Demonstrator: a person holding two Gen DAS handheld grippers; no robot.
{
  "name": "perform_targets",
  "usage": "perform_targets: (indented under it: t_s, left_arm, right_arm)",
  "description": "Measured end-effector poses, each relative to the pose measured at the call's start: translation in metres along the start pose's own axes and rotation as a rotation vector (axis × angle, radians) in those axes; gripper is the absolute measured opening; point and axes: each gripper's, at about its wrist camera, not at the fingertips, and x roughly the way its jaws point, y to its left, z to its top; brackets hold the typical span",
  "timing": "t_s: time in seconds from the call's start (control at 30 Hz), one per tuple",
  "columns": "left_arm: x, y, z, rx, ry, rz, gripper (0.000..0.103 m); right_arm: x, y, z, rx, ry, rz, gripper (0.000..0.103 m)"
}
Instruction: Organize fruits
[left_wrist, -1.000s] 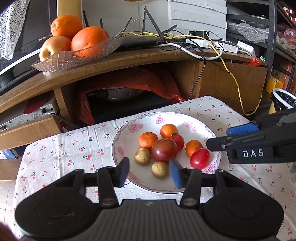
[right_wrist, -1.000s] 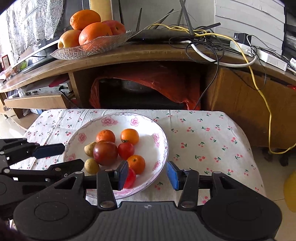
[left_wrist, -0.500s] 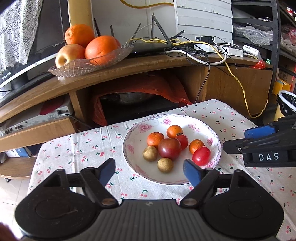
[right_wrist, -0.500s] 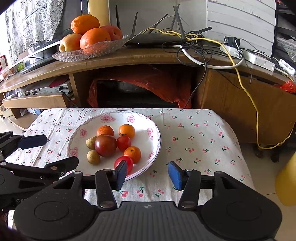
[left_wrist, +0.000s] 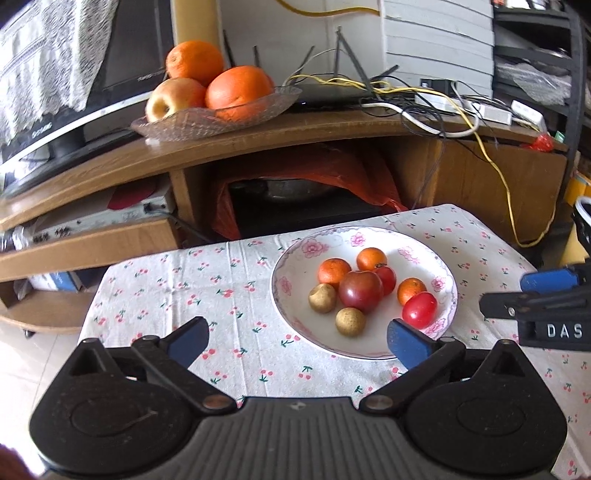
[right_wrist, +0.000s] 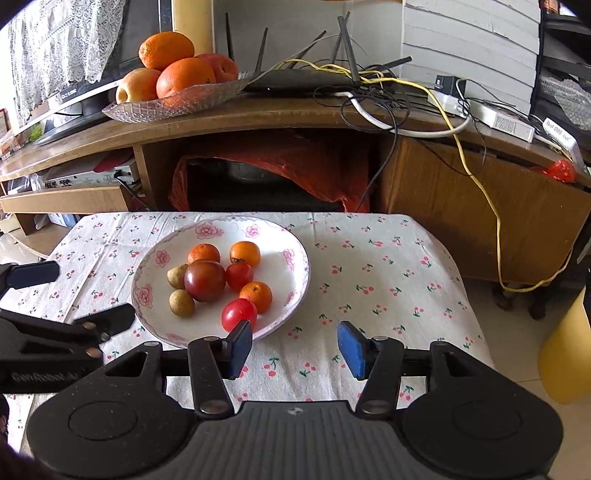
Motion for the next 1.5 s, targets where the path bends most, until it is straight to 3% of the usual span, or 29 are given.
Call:
perform_targets:
  t_s: [0.47, 0.73, 1.13, 1.5]
  left_arm:
    - [-0.006, 0.003, -0.004, -0.017, 0.017, 0.014, 0.103]
    - [-0.012, 0.002, -0.009, 0.002, 0.032, 0.079, 0.103]
    - [-0.028, 0.0, -0.016, 0.003, 0.03, 0.088, 0.103]
    - [-0.047, -0.001, -0.024, -0.037, 0.028, 0.046, 0.103]
  right_arm:
    - [-0.006, 0.004, -0.007, -0.001, 0.008, -0.005, 0.048]
    - [-0.011, 0.004, -0.01, 0.005, 0.011, -0.005, 0.048]
    - [-0.024, 0.004, -0.024, 0.029, 0.019, -0.009, 0.049]
    - [-0.041, 0.007, -0.038, 0.044, 0.014, -0.015, 0.052]
